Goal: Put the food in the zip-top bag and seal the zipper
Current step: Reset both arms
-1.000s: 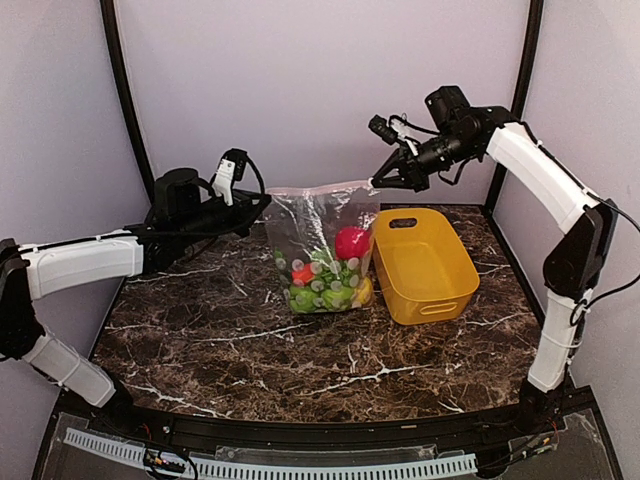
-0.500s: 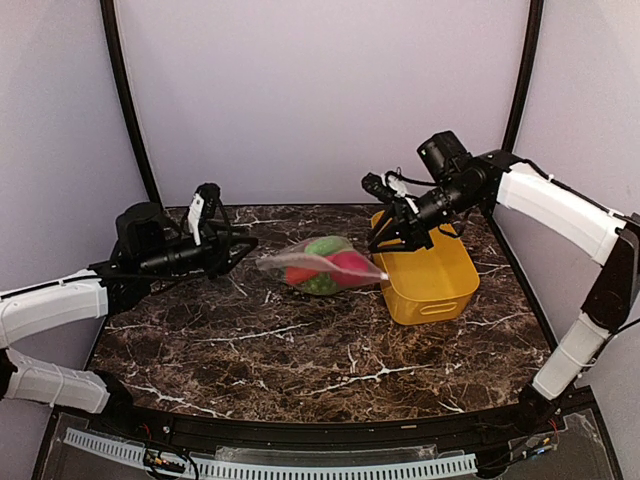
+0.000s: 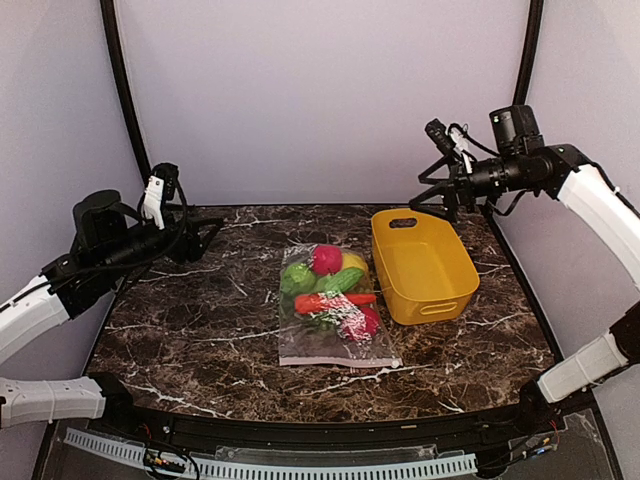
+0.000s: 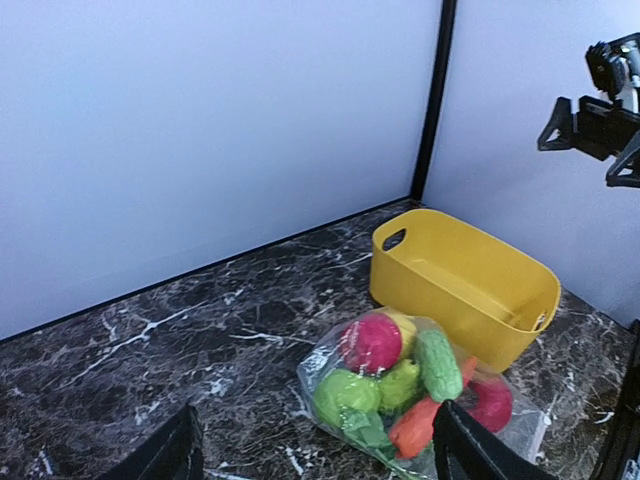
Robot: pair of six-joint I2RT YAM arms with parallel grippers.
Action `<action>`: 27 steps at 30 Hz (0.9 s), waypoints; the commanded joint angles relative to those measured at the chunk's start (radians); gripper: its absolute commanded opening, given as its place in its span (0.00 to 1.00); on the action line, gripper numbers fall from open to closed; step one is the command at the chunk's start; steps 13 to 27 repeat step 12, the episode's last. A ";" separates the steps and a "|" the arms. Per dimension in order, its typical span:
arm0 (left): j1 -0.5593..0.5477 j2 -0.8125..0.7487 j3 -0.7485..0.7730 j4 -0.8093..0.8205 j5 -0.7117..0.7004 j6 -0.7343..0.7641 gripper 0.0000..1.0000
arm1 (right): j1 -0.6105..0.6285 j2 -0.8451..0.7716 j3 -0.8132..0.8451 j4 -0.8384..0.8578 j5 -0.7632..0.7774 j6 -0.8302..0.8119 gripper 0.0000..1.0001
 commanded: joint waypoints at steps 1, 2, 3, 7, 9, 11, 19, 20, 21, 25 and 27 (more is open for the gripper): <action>0.001 0.086 0.126 -0.175 -0.248 0.019 0.86 | -0.051 0.007 0.003 0.136 0.268 0.191 0.99; 0.001 0.107 0.143 -0.187 -0.265 0.021 0.92 | -0.059 -0.002 -0.003 0.150 0.309 0.201 0.99; 0.001 0.117 0.176 -0.212 -0.290 0.032 0.97 | -0.070 -0.014 -0.006 0.164 0.338 0.208 0.99; 0.001 0.155 0.256 -0.264 -0.363 0.068 0.99 | -0.111 -0.078 -0.053 0.272 0.514 0.245 0.99; 0.001 0.167 0.279 -0.277 -0.373 0.094 0.99 | -0.140 -0.083 -0.051 0.288 0.515 0.258 0.99; 0.001 0.173 0.285 -0.276 -0.368 0.107 0.99 | -0.151 -0.077 -0.055 0.282 0.490 0.270 0.99; 0.001 0.175 0.283 -0.271 -0.363 0.112 0.99 | -0.151 -0.080 -0.073 0.289 0.481 0.272 0.99; 0.001 0.175 0.283 -0.271 -0.363 0.112 0.99 | -0.151 -0.080 -0.073 0.289 0.481 0.272 0.99; 0.001 0.175 0.283 -0.271 -0.363 0.112 0.99 | -0.151 -0.080 -0.073 0.289 0.481 0.272 0.99; 0.001 0.175 0.283 -0.271 -0.363 0.112 0.99 | -0.151 -0.080 -0.073 0.289 0.481 0.272 0.99; 0.001 0.175 0.283 -0.271 -0.363 0.112 0.99 | -0.151 -0.080 -0.073 0.289 0.481 0.272 0.99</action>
